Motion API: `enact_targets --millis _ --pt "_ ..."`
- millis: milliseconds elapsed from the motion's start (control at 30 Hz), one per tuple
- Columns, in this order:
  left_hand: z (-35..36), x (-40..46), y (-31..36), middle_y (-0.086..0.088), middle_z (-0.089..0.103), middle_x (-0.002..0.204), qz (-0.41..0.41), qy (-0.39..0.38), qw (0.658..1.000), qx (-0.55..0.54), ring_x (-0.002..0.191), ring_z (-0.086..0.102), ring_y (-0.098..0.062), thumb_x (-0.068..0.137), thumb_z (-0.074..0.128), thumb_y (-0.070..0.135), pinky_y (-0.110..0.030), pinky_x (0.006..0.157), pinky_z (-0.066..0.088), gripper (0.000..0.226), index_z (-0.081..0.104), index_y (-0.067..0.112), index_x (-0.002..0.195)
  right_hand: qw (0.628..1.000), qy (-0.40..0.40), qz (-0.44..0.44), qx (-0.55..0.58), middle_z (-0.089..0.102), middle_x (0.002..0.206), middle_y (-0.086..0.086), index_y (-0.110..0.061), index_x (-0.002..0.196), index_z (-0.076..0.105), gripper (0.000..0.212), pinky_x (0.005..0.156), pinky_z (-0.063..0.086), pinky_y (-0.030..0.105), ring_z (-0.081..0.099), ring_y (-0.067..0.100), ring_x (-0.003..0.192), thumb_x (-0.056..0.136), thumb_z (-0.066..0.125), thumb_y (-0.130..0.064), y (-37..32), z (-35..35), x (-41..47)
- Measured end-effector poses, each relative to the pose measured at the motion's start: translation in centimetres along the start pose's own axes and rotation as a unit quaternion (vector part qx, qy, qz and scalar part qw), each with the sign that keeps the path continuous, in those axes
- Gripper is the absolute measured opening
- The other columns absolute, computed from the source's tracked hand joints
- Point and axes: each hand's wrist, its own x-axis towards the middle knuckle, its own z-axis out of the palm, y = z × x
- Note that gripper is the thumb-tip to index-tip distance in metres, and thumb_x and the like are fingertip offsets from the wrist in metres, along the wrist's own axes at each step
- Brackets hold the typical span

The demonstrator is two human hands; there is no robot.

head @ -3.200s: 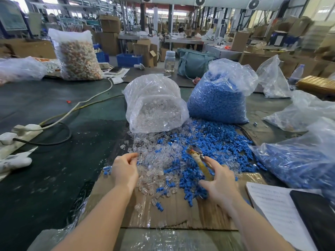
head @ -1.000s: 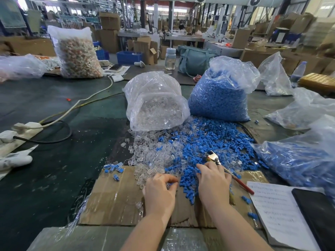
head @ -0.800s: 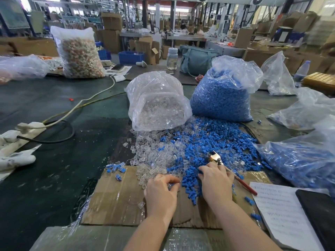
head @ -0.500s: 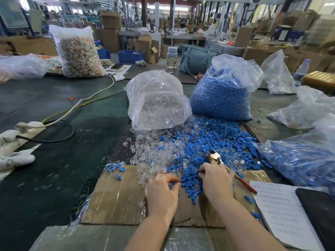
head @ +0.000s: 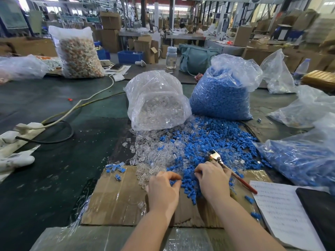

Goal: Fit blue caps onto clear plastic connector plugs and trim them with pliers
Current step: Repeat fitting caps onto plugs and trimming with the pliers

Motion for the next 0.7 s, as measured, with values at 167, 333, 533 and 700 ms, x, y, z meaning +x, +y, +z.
enact_targets --millis 167,333,533,700 --pt "-0.3 1.0 0.3 0.015 0.054 0.090 0.006 -0.005 1.000 0.011 0.101 0.050 -0.014 0.085 0.065 0.027 -0.041 0.098 0.039 0.009 0.063 0.035 0.081 1.000 0.016 -0.001 0.021 0.057 0.103 -0.015 -0.034 0.096 0.061 0.012 0.080 0.018 0.034 0.044 0.012 0.109 0.095 0.048 -0.033 0.0 0.1 -0.1" --pt "-0.3 2.1 0.5 0.008 0.060 0.104 0.009 -0.008 0.999 0.051 0.106 0.046 -0.014 0.087 0.063 0.029 -0.043 0.101 0.036 0.008 0.067 0.030 0.093 1.000 -0.017 -0.009 -0.001 0.056 0.114 -0.014 -0.037 0.114 0.058 0.024 0.086 0.019 0.037 0.040 0.016 0.118 0.093 0.049 -0.044 -0.2 0.2 -0.3" --pt "-0.2 2.7 0.7 0.008 0.062 0.107 0.021 -0.012 0.998 0.059 0.110 0.048 -0.017 0.086 0.063 0.026 -0.043 0.102 0.036 0.009 0.068 0.030 0.093 1.000 0.003 -0.011 0.018 0.057 0.099 -0.014 -0.032 0.097 0.057 0.012 0.084 0.020 0.036 0.042 0.014 0.104 0.095 0.048 -0.025 -0.4 0.3 -0.4" --pt "-0.1 3.1 0.5 0.009 0.061 0.107 0.026 -0.016 0.998 0.061 0.109 0.048 -0.015 0.087 0.063 0.027 -0.043 0.101 0.037 0.009 0.068 0.031 0.094 0.998 0.036 -0.008 0.055 0.059 0.094 -0.015 -0.031 0.092 0.057 0.015 0.081 0.018 0.033 0.042 0.012 0.099 0.094 0.048 -0.019 -0.2 0.3 -0.7"
